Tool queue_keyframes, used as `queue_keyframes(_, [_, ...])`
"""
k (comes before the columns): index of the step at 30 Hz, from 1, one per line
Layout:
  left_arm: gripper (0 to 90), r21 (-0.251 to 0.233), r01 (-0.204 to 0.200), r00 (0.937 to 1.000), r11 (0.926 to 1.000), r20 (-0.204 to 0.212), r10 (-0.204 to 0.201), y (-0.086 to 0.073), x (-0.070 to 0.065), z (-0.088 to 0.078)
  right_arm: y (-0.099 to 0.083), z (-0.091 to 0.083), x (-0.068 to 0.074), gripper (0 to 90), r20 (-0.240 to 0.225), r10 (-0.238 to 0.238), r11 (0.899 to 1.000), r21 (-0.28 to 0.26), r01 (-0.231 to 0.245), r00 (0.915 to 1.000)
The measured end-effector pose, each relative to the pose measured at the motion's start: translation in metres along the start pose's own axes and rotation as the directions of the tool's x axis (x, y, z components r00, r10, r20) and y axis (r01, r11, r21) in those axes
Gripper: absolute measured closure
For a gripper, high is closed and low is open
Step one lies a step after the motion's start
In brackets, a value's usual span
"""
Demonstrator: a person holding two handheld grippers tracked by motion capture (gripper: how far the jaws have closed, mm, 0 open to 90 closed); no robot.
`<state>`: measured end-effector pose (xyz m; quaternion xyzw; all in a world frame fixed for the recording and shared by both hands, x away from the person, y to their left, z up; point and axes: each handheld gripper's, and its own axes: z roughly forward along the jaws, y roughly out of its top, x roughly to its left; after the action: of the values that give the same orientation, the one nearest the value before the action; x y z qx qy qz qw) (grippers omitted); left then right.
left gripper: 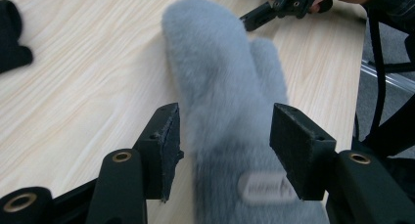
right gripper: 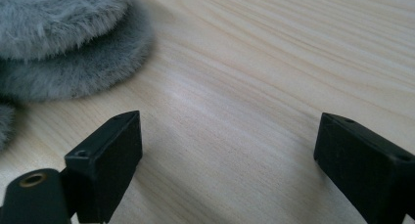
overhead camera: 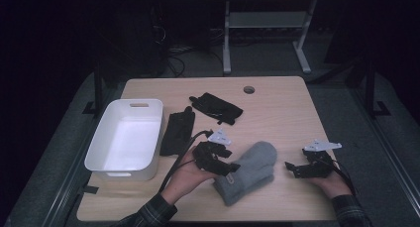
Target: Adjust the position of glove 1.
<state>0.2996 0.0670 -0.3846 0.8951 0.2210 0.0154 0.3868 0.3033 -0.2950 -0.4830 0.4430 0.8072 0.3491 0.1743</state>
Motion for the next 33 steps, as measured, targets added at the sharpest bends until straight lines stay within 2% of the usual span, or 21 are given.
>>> queue_keyframes(1, [44.0, -0.004, 0.004, 1.0000, 1.0000, -0.005, -0.004, -0.004, 0.001, -0.002, 0.000, 0.000, 0.000, 11.3, 0.001, 0.001, 1.000, 0.001, -0.001, 1.0000])
queue_keyframes(2, [44.2, 0.001, 0.001, 1.0000, 1.0000, -0.004, -0.001, -0.007, 0.003, -0.005, 0.000, -0.001, 0.001, 18.9, 0.011, 0.012, 1.000, -0.002, -0.012, 0.9999])
queue_keyframes(3, [45.1, -0.001, 0.002, 1.0000, 1.0000, -0.008, -0.002, -0.010, 0.005, -0.007, 0.001, -0.004, 0.002, 30.6, 0.009, 0.012, 1.000, 0.006, -0.012, 0.9999])
queue_keyframes(5, [49.7, -0.012, 0.015, 0.9999, 0.9998, -0.009, -0.015, -0.016, 0.008, -0.012, 0.004, -0.012, 0.004, 34.5, 0.015, 0.007, 1.000, 0.017, -0.007, 0.9999])
queue_keyframes(7, [54.9, -0.012, 0.022, 0.9997, 0.9997, -0.008, -0.022, -0.022, 0.012, -0.016, 0.006, -0.022, 0.009, 46.2, -0.001, 0.007, 1.000, -0.009, -0.007, 1.0000])
queue_keyframes(9, [62.0, -0.006, 0.022, 0.9996, 0.9997, -0.016, -0.022, -0.027, 0.015, -0.018, 0.009, -0.031, 0.018, 57.3, -0.037, 0.012, 0.999, -0.030, -0.013, 0.9992])
queue_keyframes(11, [68.4, -0.006, 0.043, 0.9991, 0.9991, -0.006, -0.043, -0.032, 0.019, -0.019, 0.008, -0.037, 0.031, 66.7, -0.073, -0.015, 0.999, -0.037, 0.012, 0.9972])
queue_keyframes(14, [78.5, 0.024, 0.048, 0.9989, 0.9986, -0.004, -0.048, -0.040, 0.023, -0.016, 0.006, -0.043, 0.051, 80.9, -0.160, -0.053, 0.998, -0.036, 0.048, 0.9857])
queue_keyframes(16, [82.5, 0.051, 0.045, 0.9988, 0.9976, -0.018, -0.045, -0.044, 0.025, -0.013, 0.006, -0.046, 0.065, 85.9, -0.217, -0.076, 0.997, -0.041, 0.068, 0.9732])
queue_keyframes(17, [83.4, 0.057, 0.055, 0.9984, 0.9969, -0.016, -0.054, -0.046, 0.025, -0.012, 0.006, -0.046, 0.072, 86.7, -0.249, -0.083, 0.996, -0.040, 0.075, 0.9651])
queue_keyframes(18, [84.4, 0.075, 0.042, 0.9991, 0.9963, -0.013, -0.041, -0.047, 0.027, -0.011, 0.007, -0.046, 0.079, 88.2, -0.277, -0.104, 0.994, -0.043, 0.096, 0.9553])
queue_keyframes(19, [84.5, 0.066, 0.055, 0.9984, 0.9963, -0.015, -0.054, -0.047, 0.027, -0.009, 0.007, -0.044, 0.087, 88.9, -0.302, -0.128, 0.992, -0.039, 0.122, 0.9448])
queue_keyframes(21, [85.2, 0.074, 0.054, 0.9985, 0.9958, -0.010, -0.053, -0.048, 0.026, -0.007, 0.010, -0.040, 0.102, 88.9, -0.356, -0.164, 0.986, -0.038, 0.161, 0.9199])
queue_keyframes(22, [85.2, 0.085, 0.042, 0.9991, 0.9955, -0.008, -0.042, -0.048, 0.026, -0.005, 0.012, -0.038, 0.110, 88.9, -0.377, -0.172, 0.984, -0.033, 0.173, 0.9100])
queue_keyframes(23, [85.2, 0.099, 0.030, 0.9995, 0.9947, -0.009, -0.030, -0.047, 0.026, -0.005, 0.014, -0.034, 0.119, 88.9, -0.399, -0.203, 0.978, -0.041, 0.204, 0.8941])
queue_keyframes(24, [85.2, 0.090, 0.033, 0.9994, 0.9954, -0.010, -0.032, -0.048, 0.026, -0.003, 0.016, -0.032, 0.124, 89.1, -0.412, -0.208, 0.977, -0.041, 0.211, 0.8870])
queue_keyframes(27, [85.6, 0.094, 0.039, 0.9992, 0.9949, -0.008, -0.038, -0.048, 0.026, -0.001, 0.022, -0.024, 0.143, 89.8, -0.457, -0.252, 0.965, -0.053, 0.256, 0.8529])
queue_keyframes(30, [85.9, 0.105, 0.028, 0.9996, 0.9941, -0.007, -0.027, -0.048, 0.027, 0.000, 0.026, -0.016, 0.156, 90.0, -0.485, -0.275, 0.956, -0.050, 0.288, 0.8300])
queue_keyframes(32, [86.3, 0.101, 0.035, 0.9994, 0.9942, -0.006, -0.035, -0.049, 0.026, 0.002, 0.029, -0.010, 0.162, 90.0, -0.498, -0.288, 0.951, -0.048, 0.305, 0.8180])
queue_keyframes(33, [86.3, 0.093, 0.046, 0.9989, 0.9946, -0.003, -0.046, -0.049, 0.025, 0.003, 0.030, -0.008, 0.164, 90.0, -0.501, -0.291, 0.950, -0.047, 0.310, 0.8153])
